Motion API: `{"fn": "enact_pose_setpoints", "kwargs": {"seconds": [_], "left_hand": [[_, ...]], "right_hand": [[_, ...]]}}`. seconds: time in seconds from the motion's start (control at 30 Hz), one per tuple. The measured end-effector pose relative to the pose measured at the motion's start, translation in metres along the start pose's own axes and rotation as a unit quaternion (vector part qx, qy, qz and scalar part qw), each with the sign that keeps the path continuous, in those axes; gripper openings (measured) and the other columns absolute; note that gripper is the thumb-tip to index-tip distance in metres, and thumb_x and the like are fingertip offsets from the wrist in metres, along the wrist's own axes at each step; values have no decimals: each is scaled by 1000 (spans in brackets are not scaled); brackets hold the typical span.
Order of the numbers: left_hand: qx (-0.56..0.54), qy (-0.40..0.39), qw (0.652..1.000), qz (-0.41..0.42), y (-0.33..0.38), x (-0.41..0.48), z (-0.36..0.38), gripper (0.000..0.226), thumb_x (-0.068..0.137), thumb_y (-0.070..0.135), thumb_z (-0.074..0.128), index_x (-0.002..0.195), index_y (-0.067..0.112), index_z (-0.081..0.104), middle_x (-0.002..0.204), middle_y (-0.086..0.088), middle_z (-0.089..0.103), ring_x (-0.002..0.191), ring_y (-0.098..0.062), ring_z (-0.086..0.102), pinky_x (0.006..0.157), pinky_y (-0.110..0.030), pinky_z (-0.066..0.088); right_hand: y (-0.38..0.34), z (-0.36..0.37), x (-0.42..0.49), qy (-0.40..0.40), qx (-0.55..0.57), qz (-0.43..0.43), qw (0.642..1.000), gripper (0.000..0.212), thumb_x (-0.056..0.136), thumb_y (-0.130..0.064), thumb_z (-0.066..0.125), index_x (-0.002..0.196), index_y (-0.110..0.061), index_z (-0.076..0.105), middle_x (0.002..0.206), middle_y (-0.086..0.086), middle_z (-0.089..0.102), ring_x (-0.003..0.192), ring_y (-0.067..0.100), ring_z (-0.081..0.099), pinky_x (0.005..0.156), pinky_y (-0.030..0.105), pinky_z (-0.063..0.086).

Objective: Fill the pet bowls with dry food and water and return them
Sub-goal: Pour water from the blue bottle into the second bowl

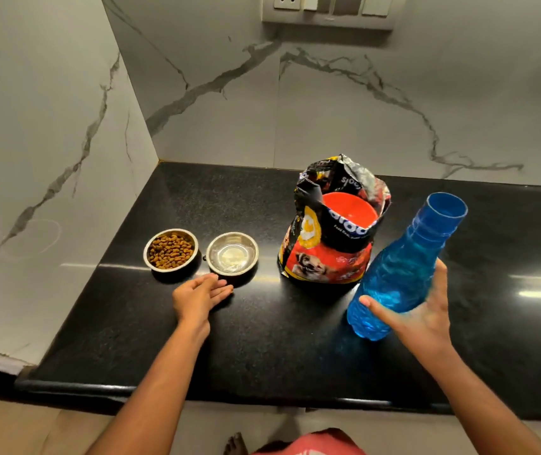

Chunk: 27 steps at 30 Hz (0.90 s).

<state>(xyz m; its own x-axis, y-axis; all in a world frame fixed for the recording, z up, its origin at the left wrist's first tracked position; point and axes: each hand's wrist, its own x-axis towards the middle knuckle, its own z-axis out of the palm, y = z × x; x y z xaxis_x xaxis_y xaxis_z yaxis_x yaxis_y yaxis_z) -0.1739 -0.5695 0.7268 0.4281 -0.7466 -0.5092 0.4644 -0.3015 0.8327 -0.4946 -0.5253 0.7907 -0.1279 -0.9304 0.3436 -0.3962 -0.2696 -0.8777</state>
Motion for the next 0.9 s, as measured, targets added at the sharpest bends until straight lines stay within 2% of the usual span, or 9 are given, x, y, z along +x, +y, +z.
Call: {"fn": "enact_pose_setpoints", "kwargs": {"seconds": [0.13, 0.23, 0.33, 0.4, 0.53, 0.63, 0.73, 0.9], "left_hand": [[4, 14, 1000, 11, -8, -11, 4, 8, 90, 1, 59, 97, -4, 61, 80, -19, 66, 58, -20, 70, 57, -23, 60], [11, 18, 999, 26, -15, -19, 7, 9, 90, 1, 59, 97, -4, 60, 78, -19, 66, 51, -17, 69, 51, -21, 58], [21, 33, 998, 40, -22, -26, 11, 9, 90, 2, 60, 97, -3, 61, 77, -19, 66, 50, -17, 69, 48, -20, 56], [23, 41, 998, 46, -25, -30, 12, 7, 90, 2, 60, 94, -3, 62, 77, -18, 66, 50, -16, 69, 49, -20, 57], [19, 52, 997, 59, -30, -39, 13, 4, 90, 1, 59, 90, -1, 62, 77, -18, 67, 51, -16, 69, 50, -20, 57], [14, 62, 996, 61, -33, -42, 11, 5, 90, 2, 60, 94, -1, 63, 79, -18, 68, 53, -15, 70, 51, -19, 57], [17, 67, 995, 67, -36, -47, 14, 7, 90, 2, 60, 96, -2, 63, 80, -18, 67, 52, -15, 70, 52, -19, 58], [27, 56, 995, 72, -47, -67, 35, 7, 91, 1, 58, 95, -2, 62, 78, -19, 64, 49, -16, 69, 50, -21, 58]], "right_hand": [[17, -8, 23, -3, 26, -3, 1000, 98, 49, -36, 94, 124, -42, 30, 118, -14, 52, 112, -8, 55, 94, 8, 43], [26, -14, 40, -22, 37, -11, 999, 95, 53, -37, 92, 124, -50, 30, 123, -10, 53, 118, 1, 56, 97, 13, 45], [30, -21, 53, -47, 42, -27, 998, 94, 55, -29, 88, 125, -48, 29, 125, -5, 53, 120, 4, 55, 99, 16, 46], [33, -24, 59, -57, 45, -32, 997, 94, 55, -25, 88, 125, -47, 29, 125, -3, 53, 119, 3, 55, 98, 15, 45], [39, -35, 66, -84, 44, -35, 995, 92, 55, -22, 87, 123, -46, 30, 121, -13, 53, 114, -5, 56, 93, 9, 45], [44, -45, 70, -88, 37, -31, 995, 94, 55, -23, 88, 127, -36, 30, 120, -18, 50, 113, -11, 53, 92, 5, 42], [51, -54, 77, -77, 25, -34, 996, 97, 57, -13, 90, 130, -29, 29, 119, -20, 47, 111, -17, 50, 92, 1, 39], [59, -61, 88, -63, 26, -30, 997, 96, 58, -12, 91, 130, -28, 30, 118, -18, 48, 110, -15, 50, 91, 2, 39]]}}
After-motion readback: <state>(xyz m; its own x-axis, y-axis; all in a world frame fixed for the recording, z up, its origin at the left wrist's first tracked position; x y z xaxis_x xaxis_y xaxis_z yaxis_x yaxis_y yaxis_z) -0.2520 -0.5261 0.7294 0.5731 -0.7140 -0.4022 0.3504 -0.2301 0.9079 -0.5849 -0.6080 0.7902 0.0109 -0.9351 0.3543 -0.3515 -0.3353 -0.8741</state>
